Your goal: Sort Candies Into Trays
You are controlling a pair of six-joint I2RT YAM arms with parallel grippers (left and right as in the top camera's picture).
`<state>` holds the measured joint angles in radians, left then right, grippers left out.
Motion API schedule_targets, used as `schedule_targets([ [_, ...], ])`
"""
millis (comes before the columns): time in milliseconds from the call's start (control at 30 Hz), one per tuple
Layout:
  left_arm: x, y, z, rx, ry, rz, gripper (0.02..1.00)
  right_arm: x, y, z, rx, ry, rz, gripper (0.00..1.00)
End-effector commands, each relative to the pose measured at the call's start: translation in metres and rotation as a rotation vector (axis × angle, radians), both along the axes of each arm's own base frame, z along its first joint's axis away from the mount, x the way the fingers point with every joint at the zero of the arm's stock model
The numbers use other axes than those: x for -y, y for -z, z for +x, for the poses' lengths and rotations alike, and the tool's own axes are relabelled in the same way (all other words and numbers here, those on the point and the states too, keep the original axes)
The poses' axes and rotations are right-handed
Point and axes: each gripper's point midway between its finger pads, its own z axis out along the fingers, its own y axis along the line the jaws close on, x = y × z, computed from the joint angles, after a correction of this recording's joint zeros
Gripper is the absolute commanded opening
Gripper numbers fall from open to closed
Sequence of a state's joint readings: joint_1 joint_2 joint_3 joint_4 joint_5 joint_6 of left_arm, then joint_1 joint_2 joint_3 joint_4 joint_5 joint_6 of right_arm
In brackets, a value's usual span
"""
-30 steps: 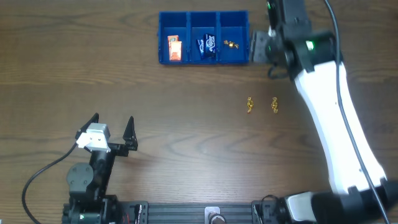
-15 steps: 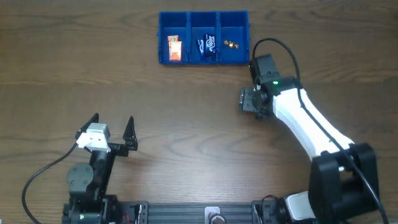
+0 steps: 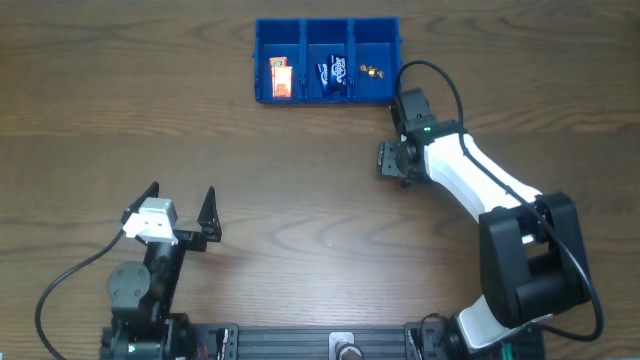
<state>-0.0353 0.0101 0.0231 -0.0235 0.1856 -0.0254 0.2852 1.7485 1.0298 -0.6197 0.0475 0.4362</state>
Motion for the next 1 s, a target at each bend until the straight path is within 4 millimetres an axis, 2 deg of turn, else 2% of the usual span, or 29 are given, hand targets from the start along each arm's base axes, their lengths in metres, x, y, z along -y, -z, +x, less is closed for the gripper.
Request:
schedule_targets([
  [33, 0.003, 0.015, -0.001, -0.044, 0.020, 0.002, 0.998, 0.005, 0.013, 0.001, -0.022, 0.012, -0.036, 0.689],
  [133, 0.003, 0.015, -0.001, -0.044, 0.020, 0.002, 0.998, 0.009, 0.015, 0.004, -0.013, 0.016, -0.060, 0.680],
  [400, 0.003, 0.015, -0.001, -0.044, 0.019, 0.002, 0.998, 0.008, 0.014, 0.009, 0.010, 0.006, -0.056, 0.573],
  [1000, 0.003, 0.015, -0.001, -0.044, 0.020, 0.002, 0.998, 0.012, 0.017, 0.011, 0.009, -0.021, -0.074, 0.476],
])
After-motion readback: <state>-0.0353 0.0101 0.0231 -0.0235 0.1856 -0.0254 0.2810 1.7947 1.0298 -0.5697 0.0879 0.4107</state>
